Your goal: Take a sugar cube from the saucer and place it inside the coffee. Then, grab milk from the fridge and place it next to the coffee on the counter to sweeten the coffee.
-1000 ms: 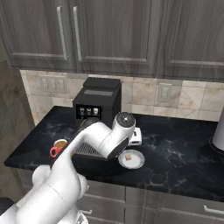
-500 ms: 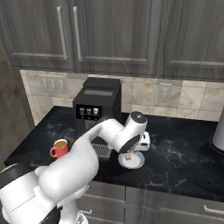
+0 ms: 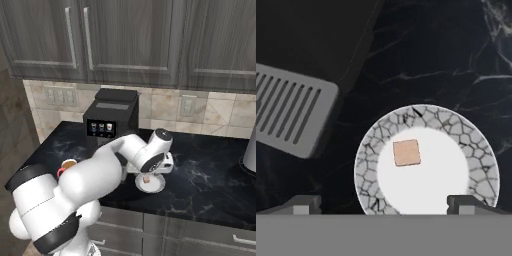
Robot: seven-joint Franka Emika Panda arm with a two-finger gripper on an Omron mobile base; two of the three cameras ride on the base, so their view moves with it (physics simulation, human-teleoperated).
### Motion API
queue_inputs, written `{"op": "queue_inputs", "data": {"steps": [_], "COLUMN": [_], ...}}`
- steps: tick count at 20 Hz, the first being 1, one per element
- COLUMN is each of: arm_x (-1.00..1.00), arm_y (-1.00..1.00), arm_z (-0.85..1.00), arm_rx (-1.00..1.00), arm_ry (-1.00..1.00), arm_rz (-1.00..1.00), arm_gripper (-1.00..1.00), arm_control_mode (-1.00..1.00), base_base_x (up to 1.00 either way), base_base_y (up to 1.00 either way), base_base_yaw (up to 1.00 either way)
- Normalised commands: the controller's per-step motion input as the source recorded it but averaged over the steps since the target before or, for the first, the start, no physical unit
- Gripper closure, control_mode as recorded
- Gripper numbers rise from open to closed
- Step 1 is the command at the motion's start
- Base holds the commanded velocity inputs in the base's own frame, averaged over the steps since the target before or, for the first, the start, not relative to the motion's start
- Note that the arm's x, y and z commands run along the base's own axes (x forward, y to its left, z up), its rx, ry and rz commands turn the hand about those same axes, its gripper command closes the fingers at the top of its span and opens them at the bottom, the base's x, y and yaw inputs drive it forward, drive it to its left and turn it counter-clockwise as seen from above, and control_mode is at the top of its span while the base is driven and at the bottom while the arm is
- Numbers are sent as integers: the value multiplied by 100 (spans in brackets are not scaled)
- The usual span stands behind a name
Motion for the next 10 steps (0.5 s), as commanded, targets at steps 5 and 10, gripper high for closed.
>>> {"op": "queue_inputs", "data": {"steps": [5, 10], "arm_x": [0, 0], "arm_y": [0, 0], "arm_z": [-23, -17], "arm_rx": [0, 0], "arm_ry": [-7, -6], "arm_rz": [12, 10], "arm_gripper": [-100, -100], "arm_control_mode": [-100, -100], "base_base_x": [0, 0], "base_base_y": [0, 0], "base_base_yaw": [0, 0]}}
